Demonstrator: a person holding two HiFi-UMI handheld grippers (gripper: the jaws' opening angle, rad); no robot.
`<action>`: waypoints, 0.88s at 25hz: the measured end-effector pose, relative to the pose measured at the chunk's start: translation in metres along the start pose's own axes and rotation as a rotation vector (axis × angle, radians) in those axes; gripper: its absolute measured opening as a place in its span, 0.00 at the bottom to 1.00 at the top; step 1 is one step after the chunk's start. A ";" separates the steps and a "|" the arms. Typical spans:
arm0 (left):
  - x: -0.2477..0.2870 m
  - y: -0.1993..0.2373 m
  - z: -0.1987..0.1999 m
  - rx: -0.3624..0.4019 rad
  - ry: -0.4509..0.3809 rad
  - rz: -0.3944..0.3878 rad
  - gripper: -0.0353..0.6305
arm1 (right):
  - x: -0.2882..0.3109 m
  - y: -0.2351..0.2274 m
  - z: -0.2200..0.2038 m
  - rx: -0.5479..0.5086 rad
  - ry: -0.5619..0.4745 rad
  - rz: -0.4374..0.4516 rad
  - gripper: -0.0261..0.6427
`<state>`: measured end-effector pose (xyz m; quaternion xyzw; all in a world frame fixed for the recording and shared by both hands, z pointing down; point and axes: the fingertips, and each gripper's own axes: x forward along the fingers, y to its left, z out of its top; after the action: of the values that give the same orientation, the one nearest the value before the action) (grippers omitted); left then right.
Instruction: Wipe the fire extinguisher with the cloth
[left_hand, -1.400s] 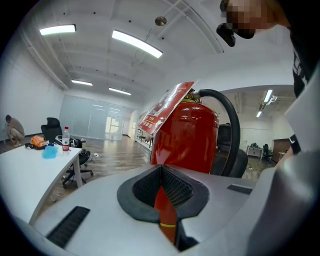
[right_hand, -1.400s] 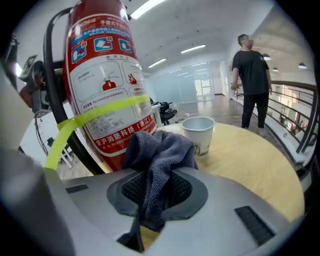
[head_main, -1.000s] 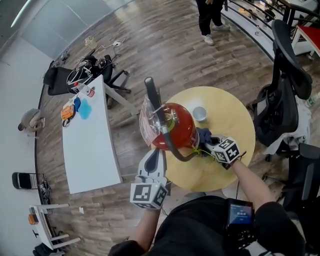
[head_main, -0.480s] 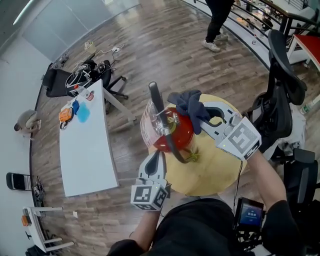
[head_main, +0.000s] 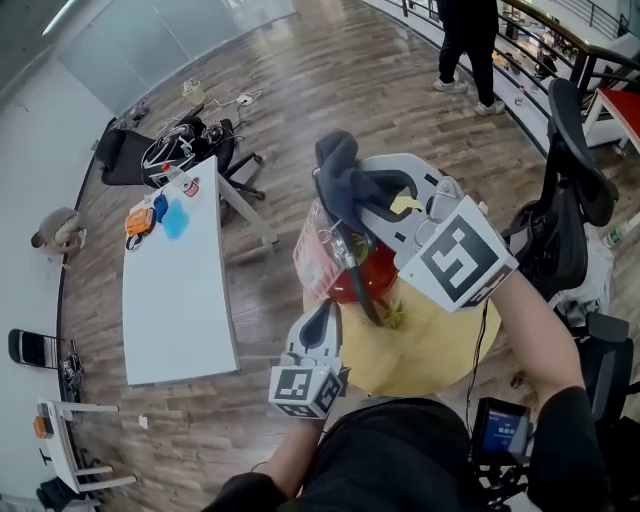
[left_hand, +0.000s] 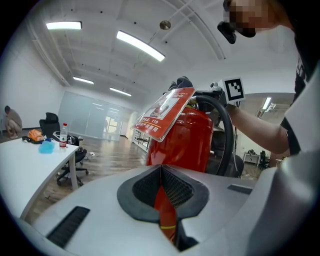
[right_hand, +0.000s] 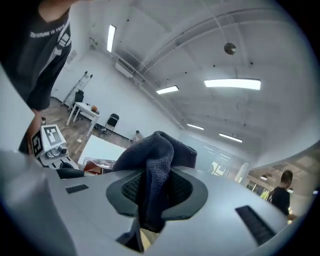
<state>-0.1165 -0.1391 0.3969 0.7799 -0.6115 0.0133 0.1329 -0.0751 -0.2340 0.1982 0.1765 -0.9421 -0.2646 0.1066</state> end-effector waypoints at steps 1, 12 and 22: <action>0.000 0.000 0.000 -0.002 -0.002 -0.001 0.09 | 0.000 -0.001 0.004 -0.059 0.019 -0.018 0.15; -0.002 -0.007 -0.002 -0.006 -0.028 -0.002 0.09 | -0.021 0.068 0.013 -0.328 0.170 0.124 0.15; -0.012 0.000 -0.006 -0.015 -0.023 0.027 0.09 | -0.068 0.139 0.011 -0.073 0.141 0.304 0.15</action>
<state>-0.1182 -0.1265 0.4001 0.7706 -0.6236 0.0016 0.1315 -0.0543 -0.0912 0.2561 0.0459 -0.9379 -0.2665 0.2175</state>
